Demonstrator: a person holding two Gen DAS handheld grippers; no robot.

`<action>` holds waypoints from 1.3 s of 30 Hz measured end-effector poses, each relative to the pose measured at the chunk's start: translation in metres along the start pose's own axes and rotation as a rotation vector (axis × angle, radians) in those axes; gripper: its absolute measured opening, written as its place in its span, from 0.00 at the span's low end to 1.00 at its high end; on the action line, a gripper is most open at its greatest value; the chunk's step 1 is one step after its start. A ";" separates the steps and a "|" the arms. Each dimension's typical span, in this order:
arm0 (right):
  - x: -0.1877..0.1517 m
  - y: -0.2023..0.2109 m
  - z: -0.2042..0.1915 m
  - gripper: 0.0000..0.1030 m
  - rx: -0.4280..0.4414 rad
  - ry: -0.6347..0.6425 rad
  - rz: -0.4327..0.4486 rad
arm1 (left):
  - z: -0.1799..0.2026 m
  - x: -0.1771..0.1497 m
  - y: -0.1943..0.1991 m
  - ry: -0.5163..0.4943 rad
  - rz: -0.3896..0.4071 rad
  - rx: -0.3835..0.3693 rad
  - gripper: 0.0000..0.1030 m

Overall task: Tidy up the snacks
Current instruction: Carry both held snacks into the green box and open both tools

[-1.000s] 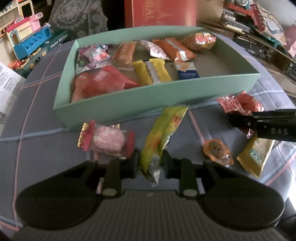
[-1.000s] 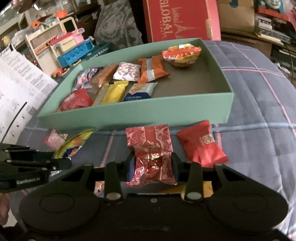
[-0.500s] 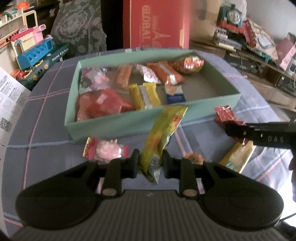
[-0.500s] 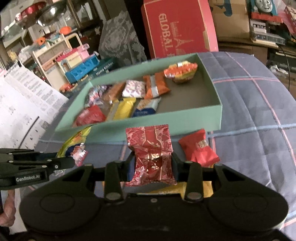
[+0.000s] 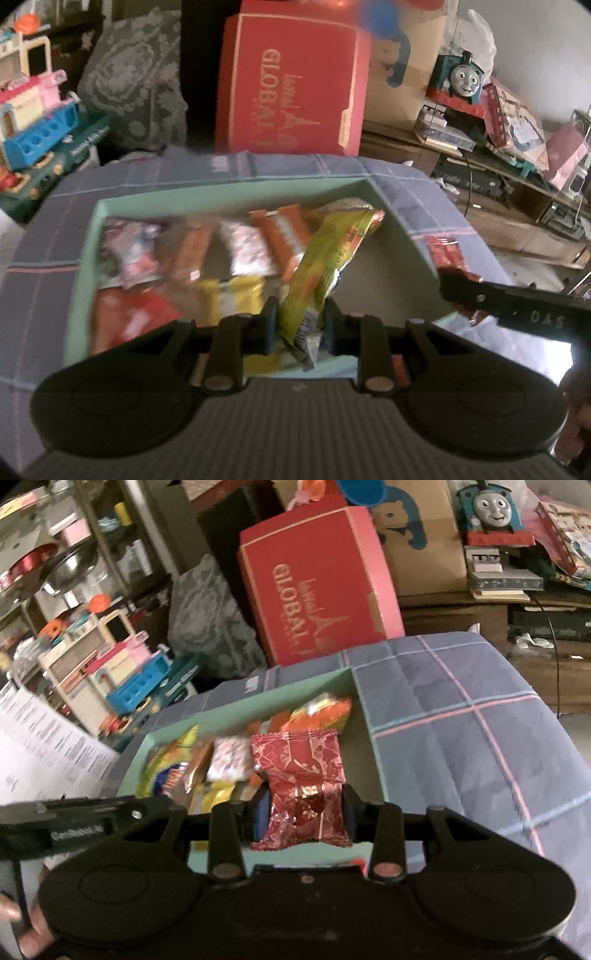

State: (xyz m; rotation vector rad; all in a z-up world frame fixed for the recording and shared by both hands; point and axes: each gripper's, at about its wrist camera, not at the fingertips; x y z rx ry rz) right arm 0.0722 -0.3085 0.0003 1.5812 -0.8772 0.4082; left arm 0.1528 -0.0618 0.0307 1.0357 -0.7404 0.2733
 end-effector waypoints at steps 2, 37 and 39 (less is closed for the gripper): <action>0.009 -0.010 0.003 0.37 -0.008 -0.009 -0.005 | 0.005 0.008 -0.019 0.010 -0.011 -0.016 0.24; 0.022 -0.021 0.015 1.00 -0.027 -0.041 -0.006 | 0.014 0.001 -0.057 0.024 -0.060 0.039 1.00; 0.019 -0.013 0.016 1.00 -0.025 -0.041 -0.008 | 0.018 -0.003 -0.049 0.016 -0.056 0.040 1.00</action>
Point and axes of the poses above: each gripper's, at about its wrist camera, not at the fingertips, and y roughly against the way its jaws point, z to its right, x to its top, and after that the axes turned 13 degrees about -x, right-handed
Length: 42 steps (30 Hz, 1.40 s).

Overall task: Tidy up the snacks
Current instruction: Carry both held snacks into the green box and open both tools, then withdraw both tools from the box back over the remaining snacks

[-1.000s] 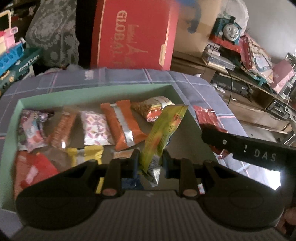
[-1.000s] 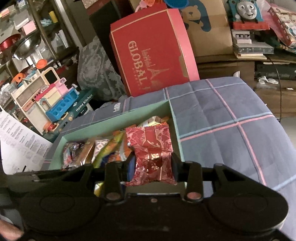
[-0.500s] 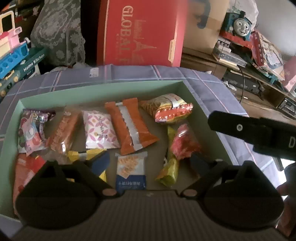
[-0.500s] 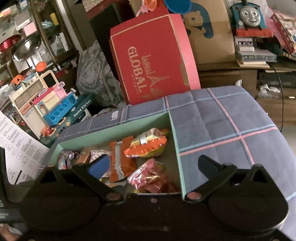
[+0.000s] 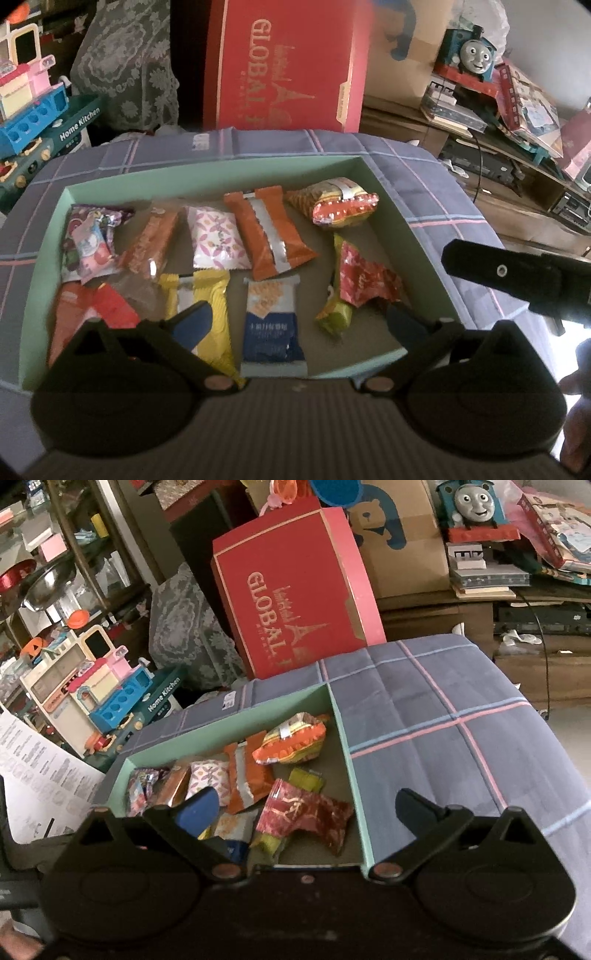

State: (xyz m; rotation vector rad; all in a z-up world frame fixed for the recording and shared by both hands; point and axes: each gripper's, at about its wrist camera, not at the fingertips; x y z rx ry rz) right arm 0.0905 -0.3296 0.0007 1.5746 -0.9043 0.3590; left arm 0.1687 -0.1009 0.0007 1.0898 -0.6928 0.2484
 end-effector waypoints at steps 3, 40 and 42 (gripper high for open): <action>-0.009 0.015 0.002 1.00 0.002 -0.002 -0.001 | 0.003 -0.008 0.014 -0.005 0.008 -0.001 1.00; -0.124 0.046 0.001 1.00 0.008 0.009 -0.230 | -0.028 -0.183 0.068 -0.212 -0.306 -0.067 1.00; -0.123 0.044 -0.002 1.00 0.008 0.020 -0.233 | -0.029 -0.182 0.067 -0.213 -0.300 -0.048 1.00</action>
Point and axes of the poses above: each gripper's, at about its wrist camera, not at the fingertips, and y roughly against the way its jaws point, z to its right, x to its top, and after that the axes turned 13 degrees about -x, right-handed
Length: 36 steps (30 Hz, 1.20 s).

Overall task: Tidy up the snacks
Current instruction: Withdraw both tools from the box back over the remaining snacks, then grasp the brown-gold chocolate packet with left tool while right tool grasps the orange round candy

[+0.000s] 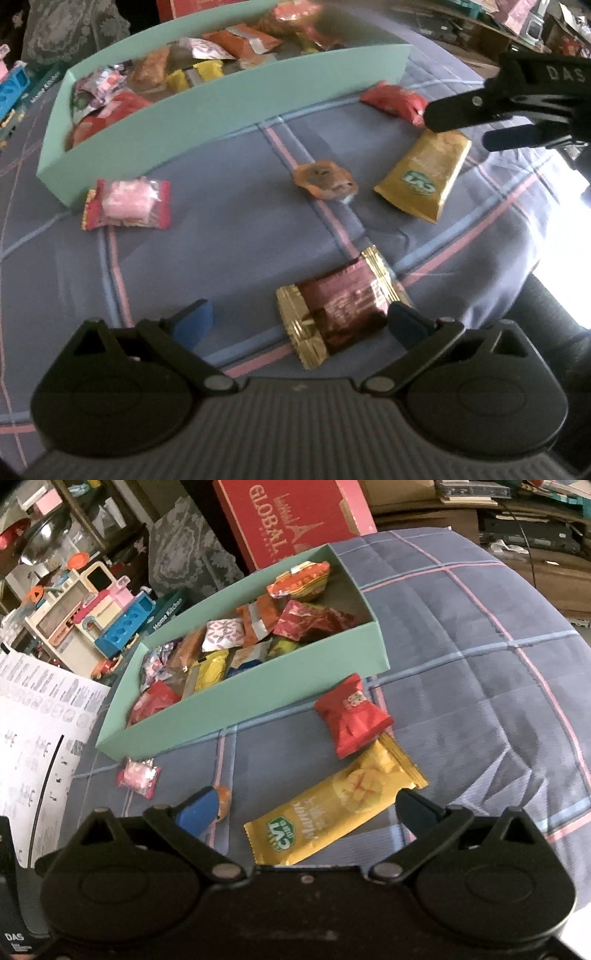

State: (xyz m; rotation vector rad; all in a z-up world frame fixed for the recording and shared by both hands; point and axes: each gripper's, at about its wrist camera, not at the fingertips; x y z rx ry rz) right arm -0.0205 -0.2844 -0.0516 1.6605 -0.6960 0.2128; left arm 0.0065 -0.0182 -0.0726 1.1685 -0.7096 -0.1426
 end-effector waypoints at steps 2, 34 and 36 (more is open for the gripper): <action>0.001 0.000 -0.002 1.00 -0.001 0.009 0.002 | -0.007 0.000 0.001 0.021 0.014 0.030 1.00; -0.009 -0.036 -0.079 0.31 -0.003 0.327 0.023 | -0.082 0.012 0.008 0.261 0.139 0.142 1.00; -0.009 -0.035 -0.073 0.31 0.001 0.308 0.024 | -0.076 0.016 0.002 0.233 0.133 0.154 0.96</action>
Point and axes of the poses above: each gripper's, at about its wrist camera, not at the fingertips, and y roughly against the way its jaws point, z to its right, x to its top, and after that the axes turned 13 degrees about -x, right-handed
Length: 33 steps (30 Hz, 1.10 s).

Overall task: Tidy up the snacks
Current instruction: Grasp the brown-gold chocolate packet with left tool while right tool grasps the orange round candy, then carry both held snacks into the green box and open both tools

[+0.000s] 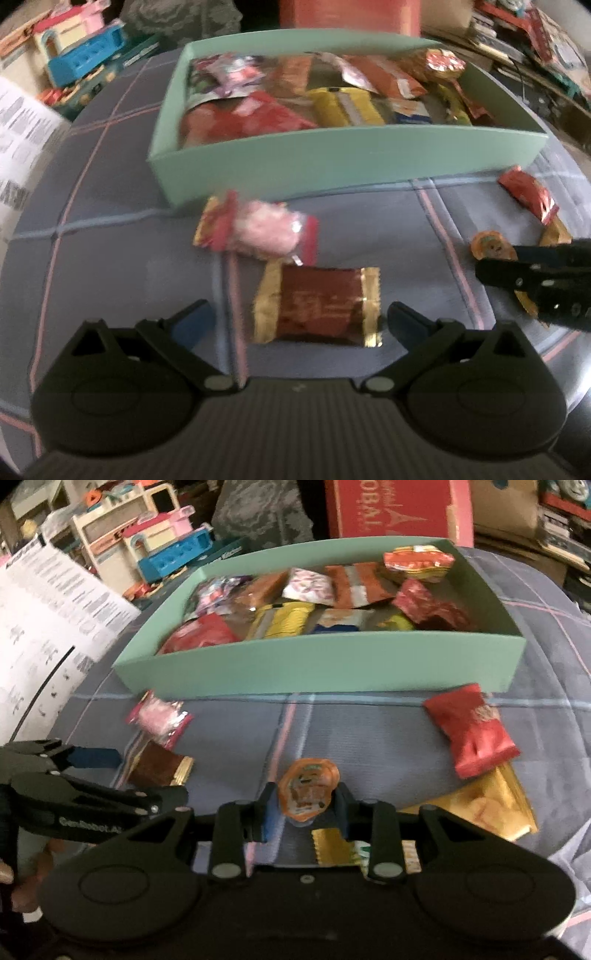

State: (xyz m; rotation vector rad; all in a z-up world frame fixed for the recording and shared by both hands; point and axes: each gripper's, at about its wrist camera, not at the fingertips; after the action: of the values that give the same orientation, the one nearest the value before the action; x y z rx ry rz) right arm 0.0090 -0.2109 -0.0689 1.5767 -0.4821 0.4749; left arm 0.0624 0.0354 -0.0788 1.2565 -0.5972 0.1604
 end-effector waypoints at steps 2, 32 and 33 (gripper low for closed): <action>-0.003 0.001 0.004 0.31 0.005 -0.011 0.005 | 0.007 0.001 0.001 -0.031 0.025 -0.016 0.76; 0.048 0.048 0.057 0.30 0.017 -0.197 0.173 | 0.043 0.087 0.053 -0.077 0.207 -0.102 0.44; 0.055 0.048 0.062 0.30 0.009 -0.205 0.186 | 0.046 0.096 0.050 -0.085 0.212 -0.103 0.44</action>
State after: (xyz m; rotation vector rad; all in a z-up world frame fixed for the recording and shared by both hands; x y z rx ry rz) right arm 0.0276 -0.2762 -0.0015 1.6043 -0.7894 0.4581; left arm 0.1063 -0.0110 0.0202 1.1026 -0.8030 0.2507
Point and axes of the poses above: each gripper's, at about its wrist camera, not at the fingertips, and y roughly against the way its jaws point, z to its right, x to its top, and after that the axes turned 13 degrees about -x, right-handed
